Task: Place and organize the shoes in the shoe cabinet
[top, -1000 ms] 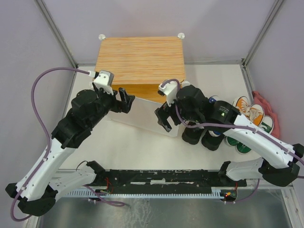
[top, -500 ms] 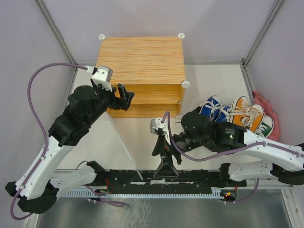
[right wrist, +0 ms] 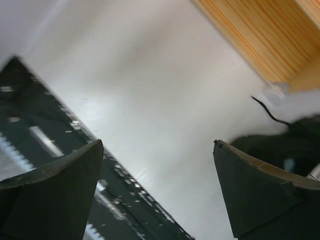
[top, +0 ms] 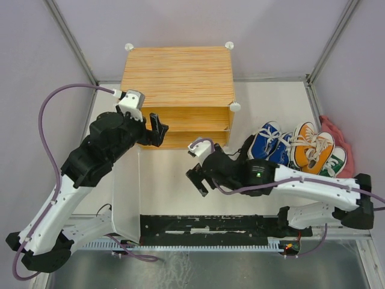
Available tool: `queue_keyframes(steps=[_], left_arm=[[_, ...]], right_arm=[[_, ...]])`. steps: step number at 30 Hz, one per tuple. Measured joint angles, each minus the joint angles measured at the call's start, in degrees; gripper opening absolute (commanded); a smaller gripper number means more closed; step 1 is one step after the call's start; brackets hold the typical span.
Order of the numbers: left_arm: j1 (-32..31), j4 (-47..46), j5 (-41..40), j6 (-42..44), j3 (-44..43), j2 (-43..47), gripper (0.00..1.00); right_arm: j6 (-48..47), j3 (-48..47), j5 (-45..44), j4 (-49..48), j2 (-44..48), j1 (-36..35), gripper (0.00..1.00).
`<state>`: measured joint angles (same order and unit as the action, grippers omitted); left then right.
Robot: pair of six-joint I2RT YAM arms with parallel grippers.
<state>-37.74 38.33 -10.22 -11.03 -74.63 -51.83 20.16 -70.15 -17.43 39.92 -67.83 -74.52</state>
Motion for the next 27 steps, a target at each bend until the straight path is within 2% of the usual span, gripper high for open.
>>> queue_keyframes(steps=[5,11,19,22,27], left_arm=[[0.0,3.04,0.07,0.0,0.17,1.7,0.88],[0.0,4.96,1.27,-0.02,0.35,4.7,0.88],[0.0,5.62,3.34,-0.04,1.09,7.96,0.89],[0.0,5.51,3.98,-0.04,2.27,9.29,0.89],[0.0,5.31,5.64,-0.04,3.06,8.85,0.89]], right_arm=[[5.22,0.52,-17.38,8.37,-6.56,1.14,0.99],[14.78,-4.9,-27.93,20.68,-4.31,13.44,0.99],[21.2,-2.97,-29.05,32.61,10.64,28.3,0.99],[21.16,-2.97,-27.78,34.34,10.86,33.55,1.0],[20.2,-1.09,-24.3,32.92,5.55,42.99,0.94]])
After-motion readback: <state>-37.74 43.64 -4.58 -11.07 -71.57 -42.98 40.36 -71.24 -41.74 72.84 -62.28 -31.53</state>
